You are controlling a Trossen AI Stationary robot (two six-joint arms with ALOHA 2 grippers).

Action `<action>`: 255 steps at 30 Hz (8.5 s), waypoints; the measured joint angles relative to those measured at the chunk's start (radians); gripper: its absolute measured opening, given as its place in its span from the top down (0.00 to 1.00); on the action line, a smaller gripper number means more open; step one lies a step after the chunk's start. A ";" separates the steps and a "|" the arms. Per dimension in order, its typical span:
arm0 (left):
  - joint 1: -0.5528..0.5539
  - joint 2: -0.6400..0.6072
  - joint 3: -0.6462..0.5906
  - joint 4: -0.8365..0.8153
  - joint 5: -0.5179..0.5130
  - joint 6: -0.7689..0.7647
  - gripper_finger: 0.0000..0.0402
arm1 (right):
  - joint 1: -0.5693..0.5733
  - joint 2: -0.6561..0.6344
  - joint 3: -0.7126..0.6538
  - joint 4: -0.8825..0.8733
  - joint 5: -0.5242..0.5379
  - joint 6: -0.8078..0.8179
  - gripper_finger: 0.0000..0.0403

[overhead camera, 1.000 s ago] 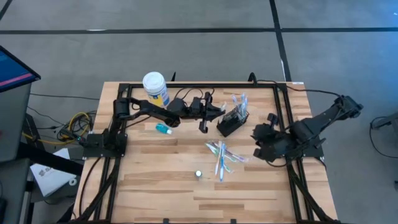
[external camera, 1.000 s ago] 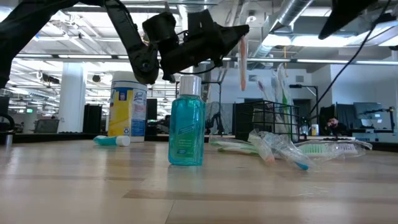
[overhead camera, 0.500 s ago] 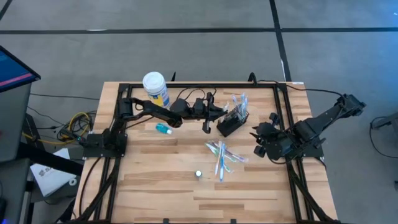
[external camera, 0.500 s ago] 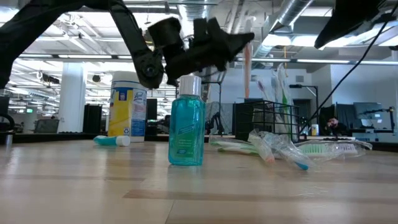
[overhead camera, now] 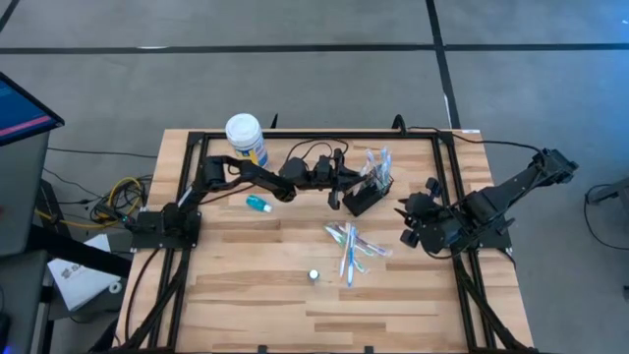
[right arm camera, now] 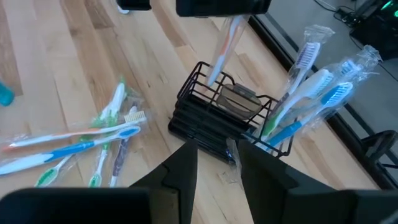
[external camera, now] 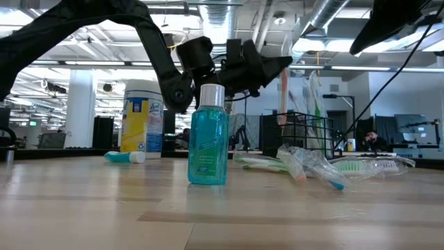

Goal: Pick & Place toothbrushing station
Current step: Put the orange toothbrush into the mesh organizer, then put the purple toothbrush into the mesh organizer

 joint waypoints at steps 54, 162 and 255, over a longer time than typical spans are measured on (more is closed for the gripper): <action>0.023 -0.007 -0.110 -0.054 -0.024 -0.007 0.65 | 0.000 0.110 0.000 0.021 0.021 0.038 0.73; -0.066 -0.489 -0.605 -0.344 0.032 0.266 0.63 | -0.023 0.496 -0.231 0.459 -0.563 0.237 0.56; -0.275 -0.422 -0.178 -0.742 -0.138 0.291 0.63 | -0.188 0.496 0.626 -0.247 -0.534 -0.306 1.00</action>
